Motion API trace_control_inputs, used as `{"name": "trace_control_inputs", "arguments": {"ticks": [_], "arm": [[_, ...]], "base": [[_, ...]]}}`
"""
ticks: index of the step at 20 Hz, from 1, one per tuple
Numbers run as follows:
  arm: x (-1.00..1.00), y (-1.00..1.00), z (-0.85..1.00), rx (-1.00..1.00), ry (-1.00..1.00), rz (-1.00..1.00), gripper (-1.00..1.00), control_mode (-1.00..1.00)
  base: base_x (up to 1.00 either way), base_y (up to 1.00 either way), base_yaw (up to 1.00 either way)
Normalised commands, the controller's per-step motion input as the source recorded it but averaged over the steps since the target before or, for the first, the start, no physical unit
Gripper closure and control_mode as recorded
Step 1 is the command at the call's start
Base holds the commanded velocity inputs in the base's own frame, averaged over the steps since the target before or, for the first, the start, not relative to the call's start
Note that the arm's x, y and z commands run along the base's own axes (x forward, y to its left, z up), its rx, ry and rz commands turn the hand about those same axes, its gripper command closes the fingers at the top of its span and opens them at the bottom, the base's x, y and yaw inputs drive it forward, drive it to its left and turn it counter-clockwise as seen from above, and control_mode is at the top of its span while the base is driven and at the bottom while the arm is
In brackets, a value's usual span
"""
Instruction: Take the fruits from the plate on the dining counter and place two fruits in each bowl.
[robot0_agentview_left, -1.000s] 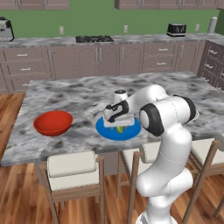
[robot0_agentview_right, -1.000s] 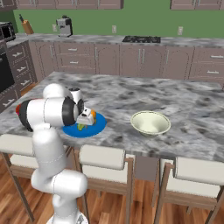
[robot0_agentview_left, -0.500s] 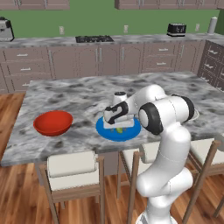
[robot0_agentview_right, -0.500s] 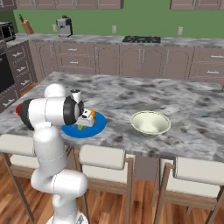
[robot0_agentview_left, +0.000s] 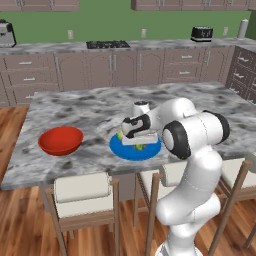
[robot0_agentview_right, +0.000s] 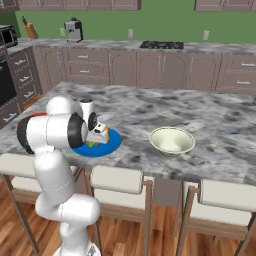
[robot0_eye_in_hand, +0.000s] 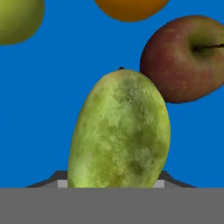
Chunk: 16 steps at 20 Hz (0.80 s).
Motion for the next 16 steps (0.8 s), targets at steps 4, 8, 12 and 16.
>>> {"name": "trace_control_inputs", "arguments": {"ticks": [4, 8, 12, 16], "arm": [[-0.8, -0.16, 0.99, -0.03, -0.05, 0.1, 1.0, -1.0], [-0.42, -0.53, 0.76, -0.1, 0.0, 0.06, 1.0, -1.0], [0.19, -1.0, 0.31, -0.22, 0.03, 0.0, 1.0, -1.0], [0.03, -0.91, 0.66, 0.01, 0.09, 0.0, 1.0, -1.0]], "base": [[0.0, 0.0, 0.0], [0.0, 0.0, 0.0], [0.0, 0.0, 0.0], [0.0, 0.0, 0.0]]}}
